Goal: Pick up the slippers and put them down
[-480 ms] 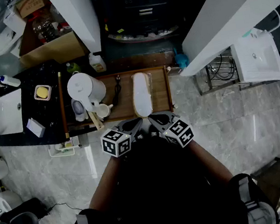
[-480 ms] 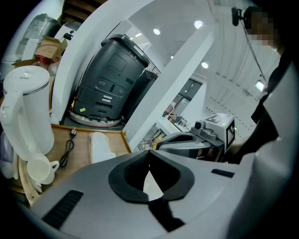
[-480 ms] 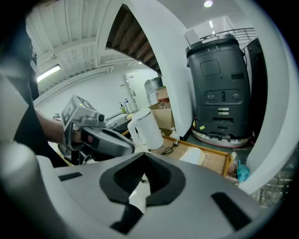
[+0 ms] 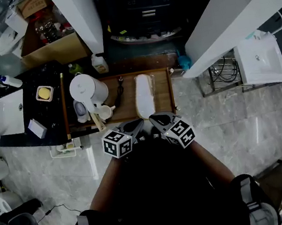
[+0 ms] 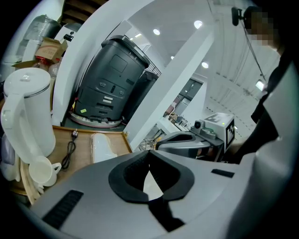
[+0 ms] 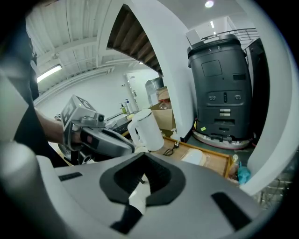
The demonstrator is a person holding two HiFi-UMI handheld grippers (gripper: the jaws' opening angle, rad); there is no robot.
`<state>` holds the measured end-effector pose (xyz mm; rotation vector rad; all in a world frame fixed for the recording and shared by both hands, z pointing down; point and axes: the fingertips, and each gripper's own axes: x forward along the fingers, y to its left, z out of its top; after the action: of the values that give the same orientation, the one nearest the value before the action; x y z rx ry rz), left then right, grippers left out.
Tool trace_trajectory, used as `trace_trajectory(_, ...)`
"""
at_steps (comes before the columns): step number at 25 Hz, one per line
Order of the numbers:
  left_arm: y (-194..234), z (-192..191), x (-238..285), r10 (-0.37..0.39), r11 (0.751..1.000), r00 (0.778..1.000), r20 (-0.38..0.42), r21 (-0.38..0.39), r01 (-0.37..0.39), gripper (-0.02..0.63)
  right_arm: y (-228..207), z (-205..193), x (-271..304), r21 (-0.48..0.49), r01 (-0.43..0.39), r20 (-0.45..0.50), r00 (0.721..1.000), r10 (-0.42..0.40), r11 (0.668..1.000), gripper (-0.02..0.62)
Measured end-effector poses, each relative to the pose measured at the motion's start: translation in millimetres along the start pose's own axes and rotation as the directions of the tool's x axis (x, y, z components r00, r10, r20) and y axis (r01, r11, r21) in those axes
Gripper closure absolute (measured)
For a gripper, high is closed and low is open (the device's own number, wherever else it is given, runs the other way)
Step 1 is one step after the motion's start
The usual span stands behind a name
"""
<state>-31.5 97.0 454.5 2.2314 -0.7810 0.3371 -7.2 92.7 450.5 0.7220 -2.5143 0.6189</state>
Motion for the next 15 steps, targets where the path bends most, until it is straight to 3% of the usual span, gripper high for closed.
trace_trajectory(15,7.4,-2.0,-2.5,-0.014,1.0,1.0,-0.028,0.007,0.015,0.595,-2.1,-3.1,6.2,0.041,0.032,-0.009,0.999,-0.032,0.999,0.589)
